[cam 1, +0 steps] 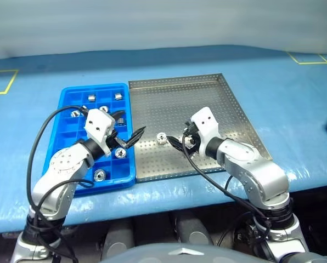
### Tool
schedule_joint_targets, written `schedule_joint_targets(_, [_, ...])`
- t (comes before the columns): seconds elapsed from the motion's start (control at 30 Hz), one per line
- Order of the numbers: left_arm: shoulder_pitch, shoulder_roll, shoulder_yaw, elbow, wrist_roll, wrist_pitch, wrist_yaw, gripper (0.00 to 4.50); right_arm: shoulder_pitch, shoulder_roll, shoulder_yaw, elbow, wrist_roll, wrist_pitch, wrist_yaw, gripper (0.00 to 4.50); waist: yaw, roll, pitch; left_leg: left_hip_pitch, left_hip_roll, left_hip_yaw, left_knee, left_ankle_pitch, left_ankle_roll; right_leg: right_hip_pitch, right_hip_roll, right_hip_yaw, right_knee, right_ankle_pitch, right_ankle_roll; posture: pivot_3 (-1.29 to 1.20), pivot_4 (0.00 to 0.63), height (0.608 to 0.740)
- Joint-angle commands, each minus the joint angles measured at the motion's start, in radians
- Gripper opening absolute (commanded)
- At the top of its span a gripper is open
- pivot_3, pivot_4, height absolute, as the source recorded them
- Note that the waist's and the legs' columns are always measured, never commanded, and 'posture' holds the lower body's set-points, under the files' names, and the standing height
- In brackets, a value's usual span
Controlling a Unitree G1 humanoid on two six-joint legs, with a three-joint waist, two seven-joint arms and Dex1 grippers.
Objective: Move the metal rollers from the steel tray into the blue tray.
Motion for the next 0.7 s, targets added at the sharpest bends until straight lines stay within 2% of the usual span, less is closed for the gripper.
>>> schedule_joint_targets(0.03, [-0.115,0.034,-0.07,0.101,0.032,0.002,-0.11,4.5,0.02,0.0,-0.045,-0.073,0.011,0.024,-0.026,4.49,-0.013,0.0,0.0,0.0,0.0,0.0,0.0,0.0,0.0,0.0,0.0,0.0,0.0,0.0,0.0,-0.19,0.15,0.74])
schedule_joint_targets(0.3, [-0.341,0.048,-0.235,0.383,0.143,-0.057,-0.328,4.5,0.081,0.031,-0.07,-0.131,0.024,0.069,-0.077,4.49,-0.064,0.0,0.0,0.0,0.0,-0.001,-0.002,0.0,0.0,-0.001,0.0,0.0,-0.001,0.0,0.001,-0.22,0.15,0.74])
schedule_joint_targets(0.5, [-0.44,0.027,-0.306,0.542,0.218,-0.076,-0.421,4.5,0.086,0.044,-0.063,-0.138,0.031,0.073,-0.094,4.49,-0.084,0.0,0.0,0.0,0.0,-0.001,-0.002,0.0,0.0,-0.001,0.0,0.001,0.0,0.0,0.001,-0.23,0.15,0.74])
schedule_joint_targets(0.7, [-0.481,0.027,-0.344,0.621,0.287,-0.081,-0.468,4.5,0.094,0.054,-0.059,-0.141,0.032,0.067,-0.105,4.49,-0.1,0.0,0.0,0.0,0.0,-0.001,-0.003,0.0,0.0,-0.001,0.0,0.001,-0.001,0.0,0.001,-0.25,0.15,0.74])
